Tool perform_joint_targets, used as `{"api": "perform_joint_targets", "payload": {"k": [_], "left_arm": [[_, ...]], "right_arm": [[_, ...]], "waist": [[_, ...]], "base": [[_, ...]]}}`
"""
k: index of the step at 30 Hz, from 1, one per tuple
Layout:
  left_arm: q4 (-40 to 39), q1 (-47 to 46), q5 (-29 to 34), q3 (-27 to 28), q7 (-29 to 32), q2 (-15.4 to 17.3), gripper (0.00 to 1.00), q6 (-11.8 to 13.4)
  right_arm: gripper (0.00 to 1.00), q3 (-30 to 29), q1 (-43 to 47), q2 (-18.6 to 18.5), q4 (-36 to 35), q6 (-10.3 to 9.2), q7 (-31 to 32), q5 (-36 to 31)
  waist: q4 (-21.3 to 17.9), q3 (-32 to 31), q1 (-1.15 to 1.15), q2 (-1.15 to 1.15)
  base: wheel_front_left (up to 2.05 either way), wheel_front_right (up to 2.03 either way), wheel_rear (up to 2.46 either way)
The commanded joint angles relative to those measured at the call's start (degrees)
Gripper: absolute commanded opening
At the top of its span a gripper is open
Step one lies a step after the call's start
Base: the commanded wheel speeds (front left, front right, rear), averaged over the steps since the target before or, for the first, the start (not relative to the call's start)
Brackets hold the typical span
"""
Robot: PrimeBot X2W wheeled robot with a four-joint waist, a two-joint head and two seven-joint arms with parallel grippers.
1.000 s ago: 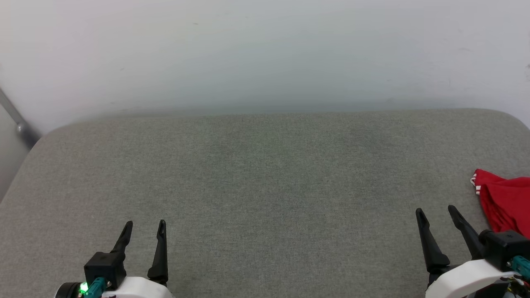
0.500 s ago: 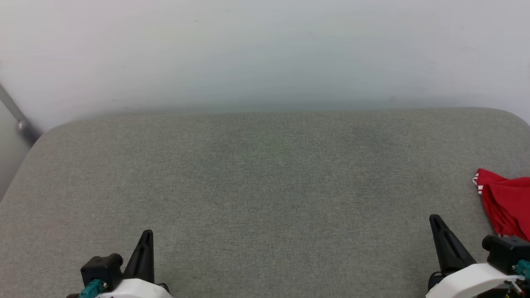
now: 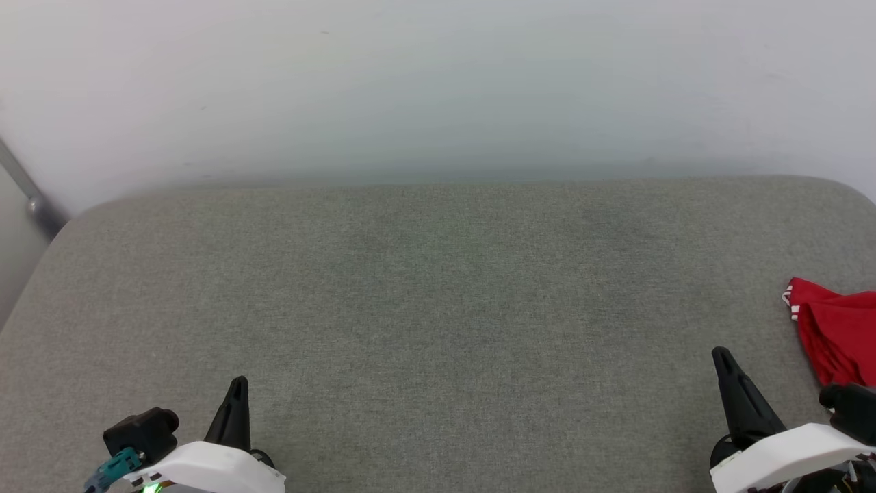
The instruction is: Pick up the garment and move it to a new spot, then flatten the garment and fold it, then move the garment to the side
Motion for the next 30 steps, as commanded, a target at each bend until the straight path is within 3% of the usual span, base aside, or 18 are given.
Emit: {"api": "perform_joint_targets", "payload": {"k": [1, 30], "left_arm": [[-0.38, -1.66, -1.6, 1.07, 0.33, 0.12, 0.0, -0.77], [1.9, -3.98, -19.74, 8.34, 5.9, -5.19, 0.0, -7.1]], "right_arm": [[0.0, -0.32, -1.84, -0.04, -0.32, -0.01, -0.01, 2.14], [0.0, -1.88, -5.13, 0.99, 4.0, -0.01, 1.75, 25.19]], "waist": [[0.0, 0.02, 0.0, 0.0], [0.01, 0.57, 0.0, 0.0]], "base": [[0.0, 0.0, 0.0], [0.0, 0.0, 0.0]]}}
